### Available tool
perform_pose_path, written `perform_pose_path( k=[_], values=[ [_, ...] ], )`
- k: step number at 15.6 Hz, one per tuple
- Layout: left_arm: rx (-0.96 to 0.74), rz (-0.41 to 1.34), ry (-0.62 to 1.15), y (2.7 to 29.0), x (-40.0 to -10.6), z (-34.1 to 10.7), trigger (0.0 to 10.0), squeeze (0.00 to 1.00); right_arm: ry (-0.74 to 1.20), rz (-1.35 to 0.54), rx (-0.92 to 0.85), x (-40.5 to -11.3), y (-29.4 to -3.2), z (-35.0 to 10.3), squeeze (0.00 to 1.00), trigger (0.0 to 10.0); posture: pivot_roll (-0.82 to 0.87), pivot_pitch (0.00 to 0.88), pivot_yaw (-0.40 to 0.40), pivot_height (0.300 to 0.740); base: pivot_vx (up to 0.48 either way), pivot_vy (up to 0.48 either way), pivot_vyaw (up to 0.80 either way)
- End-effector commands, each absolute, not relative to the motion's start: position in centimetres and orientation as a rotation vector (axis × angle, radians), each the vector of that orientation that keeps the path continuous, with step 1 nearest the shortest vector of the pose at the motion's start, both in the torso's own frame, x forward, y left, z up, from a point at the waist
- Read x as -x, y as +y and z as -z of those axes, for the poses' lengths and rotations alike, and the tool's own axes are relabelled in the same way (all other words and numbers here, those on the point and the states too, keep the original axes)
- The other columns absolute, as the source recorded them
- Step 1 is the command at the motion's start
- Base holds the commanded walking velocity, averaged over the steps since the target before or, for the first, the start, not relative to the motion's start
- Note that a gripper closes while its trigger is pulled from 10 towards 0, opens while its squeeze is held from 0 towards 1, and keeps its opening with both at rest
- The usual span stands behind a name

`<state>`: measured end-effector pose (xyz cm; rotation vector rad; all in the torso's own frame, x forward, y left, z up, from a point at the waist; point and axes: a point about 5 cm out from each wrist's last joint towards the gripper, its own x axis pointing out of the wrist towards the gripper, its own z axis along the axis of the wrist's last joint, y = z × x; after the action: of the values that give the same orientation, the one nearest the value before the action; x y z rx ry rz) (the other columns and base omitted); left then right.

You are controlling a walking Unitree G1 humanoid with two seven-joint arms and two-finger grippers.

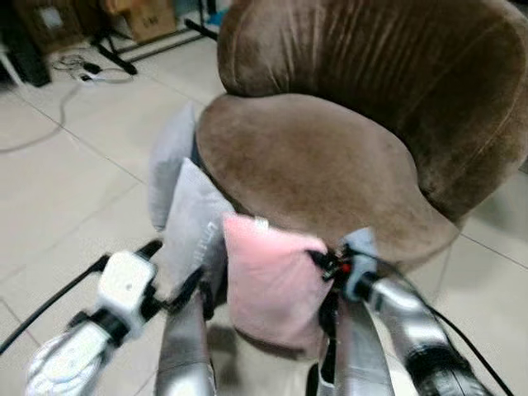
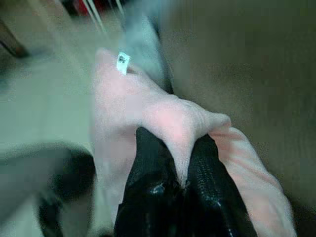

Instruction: Move the pillow to the sofa from floor

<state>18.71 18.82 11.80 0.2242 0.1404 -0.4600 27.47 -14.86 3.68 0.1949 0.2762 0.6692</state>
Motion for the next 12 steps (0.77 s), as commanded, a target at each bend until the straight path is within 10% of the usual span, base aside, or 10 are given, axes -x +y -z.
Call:
perform_pose_path(
  k=[1, 11, 12],
  values=[
    [-0.227, 0.472, 0.135, 18.1, -18.7, -11.9, 10.0, 0.0, 0.147, -0.694, -0.212, -28.4, -15.2, -6.8, 0.0, 0.0, 0.13, 0.0, -0.012, 0.506, 0.0, 0.0, 0.0],
    [-0.251, 0.338, -0.069, 16.8, -21.9, -16.0, 10.0, 0.0, -0.349, -0.405, -0.339, -29.0, -18.0, -24.4, 0.0, 0.0, 0.08, 0.0, 0.014, 0.506, 0.0, 0.0, 0.0],
    [-0.246, 0.304, -0.078, 16.9, -22.5, -16.6, 10.0, 0.0, -0.259, -0.33, -0.228, -29.6, -17.5, -23.0, 0.0, 10.0, 0.08, 0.0, 0.01, 0.506, 0.0, 0.0, 0.0]
  ],
)
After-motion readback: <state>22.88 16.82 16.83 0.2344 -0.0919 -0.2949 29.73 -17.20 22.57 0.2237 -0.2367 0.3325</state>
